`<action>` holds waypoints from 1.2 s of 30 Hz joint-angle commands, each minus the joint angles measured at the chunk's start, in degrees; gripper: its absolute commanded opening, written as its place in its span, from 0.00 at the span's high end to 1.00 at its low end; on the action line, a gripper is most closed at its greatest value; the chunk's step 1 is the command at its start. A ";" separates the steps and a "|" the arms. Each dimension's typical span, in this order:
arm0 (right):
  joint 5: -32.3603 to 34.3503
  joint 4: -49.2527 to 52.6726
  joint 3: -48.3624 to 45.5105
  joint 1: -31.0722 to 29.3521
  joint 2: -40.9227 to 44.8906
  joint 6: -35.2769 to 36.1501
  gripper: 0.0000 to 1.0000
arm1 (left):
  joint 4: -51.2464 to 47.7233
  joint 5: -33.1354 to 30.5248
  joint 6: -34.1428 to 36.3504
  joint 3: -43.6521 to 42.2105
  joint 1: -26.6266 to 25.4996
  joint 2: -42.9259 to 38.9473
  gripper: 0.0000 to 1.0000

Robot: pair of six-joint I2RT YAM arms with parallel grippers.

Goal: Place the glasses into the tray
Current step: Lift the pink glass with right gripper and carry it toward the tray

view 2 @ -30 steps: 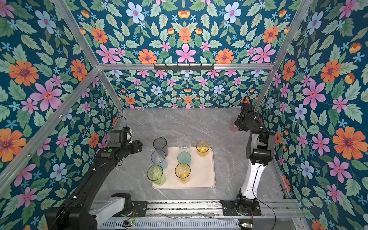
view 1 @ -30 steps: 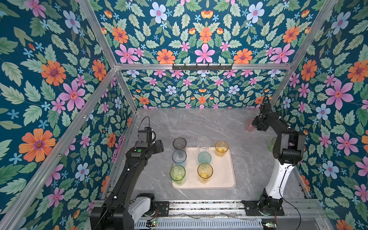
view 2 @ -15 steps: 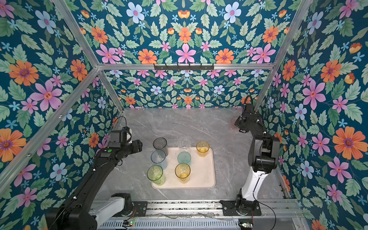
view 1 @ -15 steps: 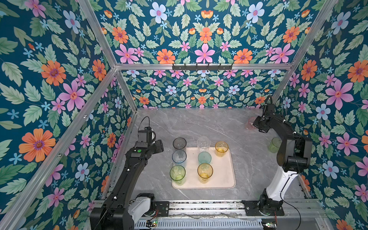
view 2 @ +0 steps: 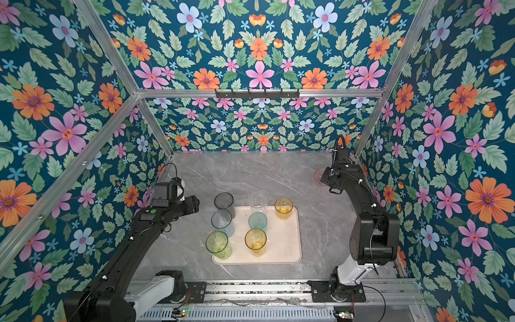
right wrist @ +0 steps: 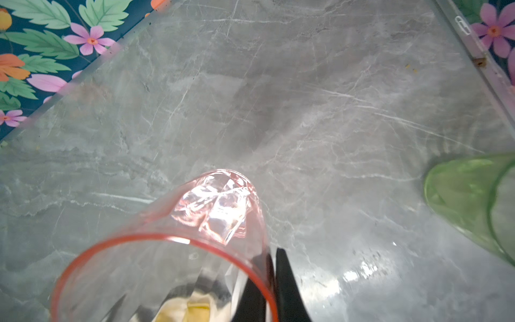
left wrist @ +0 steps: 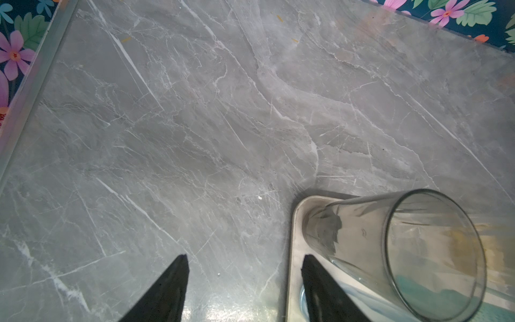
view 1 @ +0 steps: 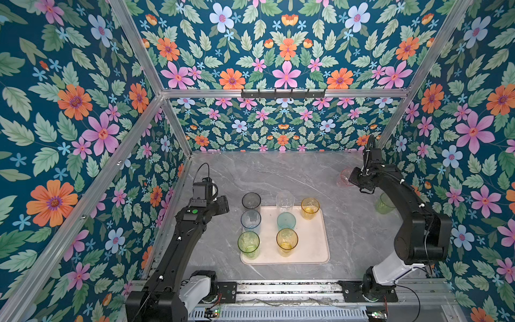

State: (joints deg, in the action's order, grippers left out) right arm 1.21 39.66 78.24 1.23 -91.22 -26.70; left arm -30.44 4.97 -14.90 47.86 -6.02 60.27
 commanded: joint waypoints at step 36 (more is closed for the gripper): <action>-0.75 23.97 -15.56 -17.14 31.79 -7.70 1.00 | 0.99 0.12 0.23 -0.48 0.05 -0.88 0.32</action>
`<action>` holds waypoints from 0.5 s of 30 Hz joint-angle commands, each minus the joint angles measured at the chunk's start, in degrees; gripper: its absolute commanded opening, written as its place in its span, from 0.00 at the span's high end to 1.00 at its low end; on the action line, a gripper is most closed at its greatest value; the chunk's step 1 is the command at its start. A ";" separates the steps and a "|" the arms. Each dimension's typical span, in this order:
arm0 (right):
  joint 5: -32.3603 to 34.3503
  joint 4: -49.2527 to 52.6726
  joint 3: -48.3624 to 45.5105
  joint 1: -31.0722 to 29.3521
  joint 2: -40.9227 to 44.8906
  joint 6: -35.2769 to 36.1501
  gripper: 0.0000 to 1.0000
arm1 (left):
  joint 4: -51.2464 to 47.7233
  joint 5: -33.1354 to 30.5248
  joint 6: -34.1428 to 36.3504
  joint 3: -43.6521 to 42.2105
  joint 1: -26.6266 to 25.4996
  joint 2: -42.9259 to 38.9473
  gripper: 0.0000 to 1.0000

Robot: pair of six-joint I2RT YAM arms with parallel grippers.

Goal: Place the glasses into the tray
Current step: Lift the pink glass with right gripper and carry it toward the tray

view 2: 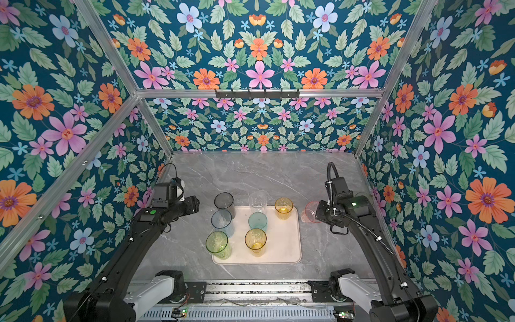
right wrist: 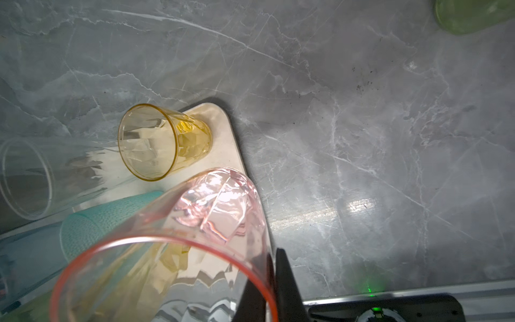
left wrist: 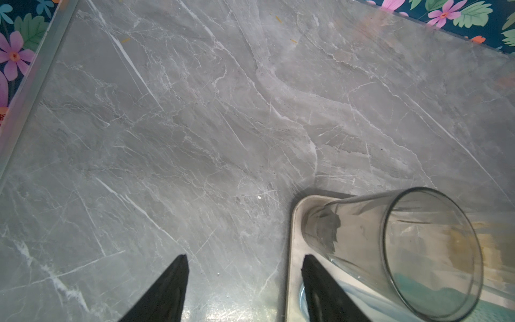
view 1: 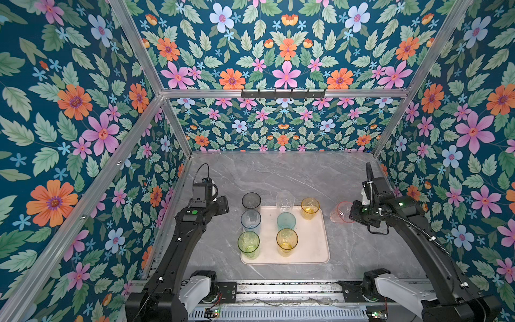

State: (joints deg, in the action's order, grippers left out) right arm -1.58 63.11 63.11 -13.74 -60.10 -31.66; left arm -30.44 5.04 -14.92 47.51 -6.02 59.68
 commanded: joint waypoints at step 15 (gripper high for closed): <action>11.85 -3.58 -0.36 -25.64 -8.72 -11.08 1.00 | 0.99 0.32 0.37 -0.05 0.05 0.16 0.32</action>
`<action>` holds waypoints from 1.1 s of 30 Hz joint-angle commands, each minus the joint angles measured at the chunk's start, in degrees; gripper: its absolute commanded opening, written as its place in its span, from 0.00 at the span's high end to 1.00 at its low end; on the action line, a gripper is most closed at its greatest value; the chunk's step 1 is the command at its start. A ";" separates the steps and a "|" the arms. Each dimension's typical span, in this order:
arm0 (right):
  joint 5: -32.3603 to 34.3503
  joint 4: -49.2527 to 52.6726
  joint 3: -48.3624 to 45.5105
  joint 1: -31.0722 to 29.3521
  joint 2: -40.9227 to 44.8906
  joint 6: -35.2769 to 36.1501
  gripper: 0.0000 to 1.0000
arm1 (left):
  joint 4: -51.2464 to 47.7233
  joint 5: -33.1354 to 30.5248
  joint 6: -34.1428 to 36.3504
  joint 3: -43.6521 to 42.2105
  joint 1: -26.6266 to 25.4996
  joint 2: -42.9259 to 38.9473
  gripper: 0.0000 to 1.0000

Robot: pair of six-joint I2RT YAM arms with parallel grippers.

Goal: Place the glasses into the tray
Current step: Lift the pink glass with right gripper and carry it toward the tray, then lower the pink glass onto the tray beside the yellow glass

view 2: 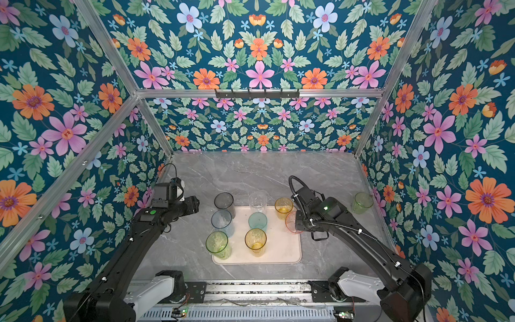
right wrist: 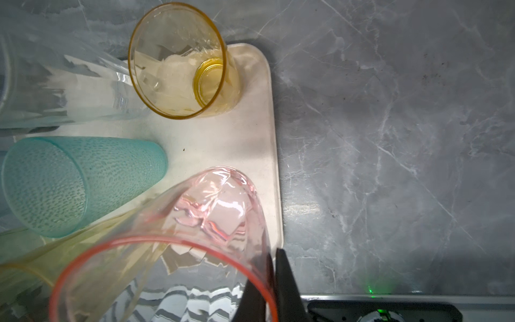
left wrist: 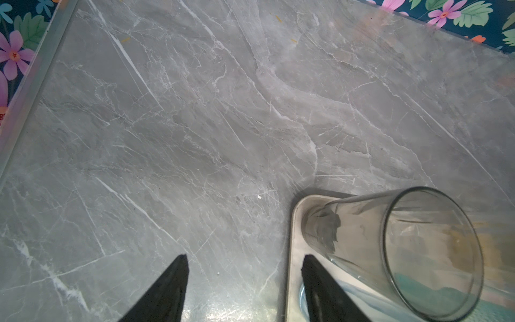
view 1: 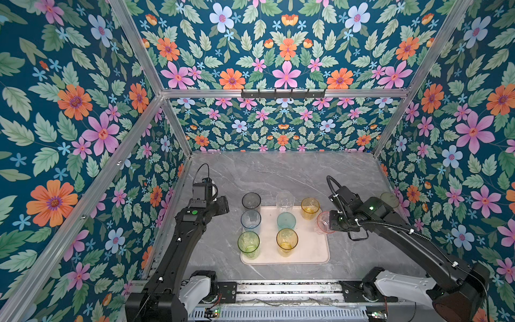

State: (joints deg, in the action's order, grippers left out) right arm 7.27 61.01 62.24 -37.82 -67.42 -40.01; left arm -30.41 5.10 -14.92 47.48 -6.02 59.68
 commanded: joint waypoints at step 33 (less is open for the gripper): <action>4.31 -5.42 2.18 -5.09 -17.53 -3.84 1.00 | 1.03 0.65 0.50 -0.18 0.05 -0.37 0.32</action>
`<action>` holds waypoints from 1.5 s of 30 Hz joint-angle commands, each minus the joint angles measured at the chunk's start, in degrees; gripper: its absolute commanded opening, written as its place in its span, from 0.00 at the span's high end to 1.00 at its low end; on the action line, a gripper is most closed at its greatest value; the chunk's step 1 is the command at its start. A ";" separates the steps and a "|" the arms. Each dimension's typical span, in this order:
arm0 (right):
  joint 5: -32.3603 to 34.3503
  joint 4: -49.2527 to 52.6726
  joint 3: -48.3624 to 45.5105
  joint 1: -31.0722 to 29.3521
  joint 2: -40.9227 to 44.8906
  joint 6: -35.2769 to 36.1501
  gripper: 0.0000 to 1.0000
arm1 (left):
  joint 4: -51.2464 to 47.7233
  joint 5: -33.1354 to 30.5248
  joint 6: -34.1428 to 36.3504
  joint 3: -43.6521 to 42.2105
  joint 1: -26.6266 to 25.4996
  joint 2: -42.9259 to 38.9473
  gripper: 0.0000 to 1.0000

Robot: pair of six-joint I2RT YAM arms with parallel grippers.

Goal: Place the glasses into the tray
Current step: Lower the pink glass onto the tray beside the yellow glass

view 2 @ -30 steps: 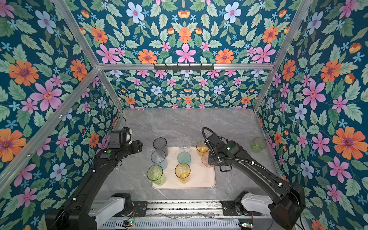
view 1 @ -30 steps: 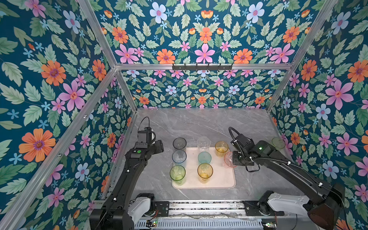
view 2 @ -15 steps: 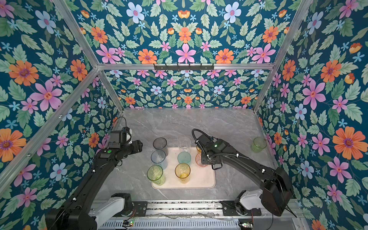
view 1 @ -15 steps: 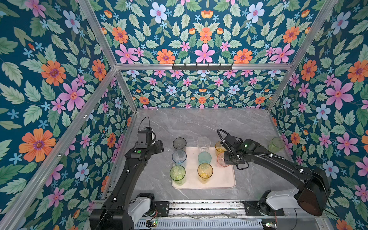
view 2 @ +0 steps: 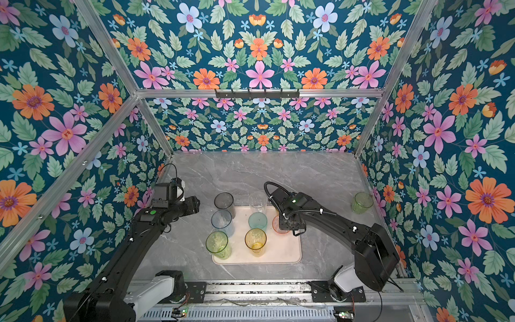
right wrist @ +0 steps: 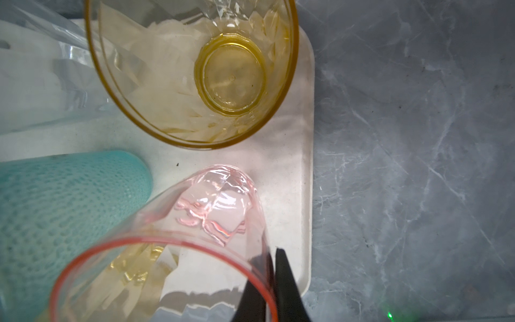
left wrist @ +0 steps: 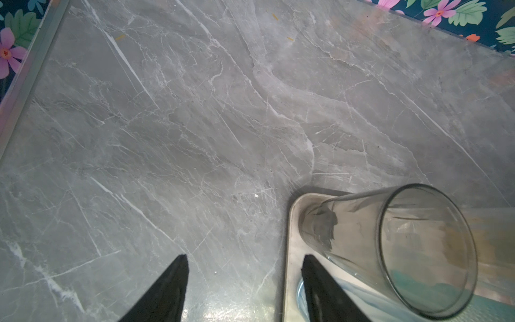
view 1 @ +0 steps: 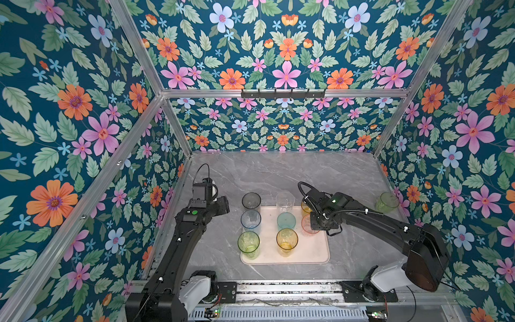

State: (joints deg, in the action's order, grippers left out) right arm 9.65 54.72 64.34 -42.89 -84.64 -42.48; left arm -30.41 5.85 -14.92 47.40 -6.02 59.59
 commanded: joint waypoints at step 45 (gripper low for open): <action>1.15 -1.52 -1.37 1.50 1.37 -1.22 0.67 | 1.06 0.75 0.24 -0.25 0.05 -0.28 0.32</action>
State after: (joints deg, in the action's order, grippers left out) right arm 10.52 52.45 62.59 -41.50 -84.31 -43.29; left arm -30.24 6.13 -14.92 47.27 -6.02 59.31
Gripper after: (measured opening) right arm 0.331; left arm 0.681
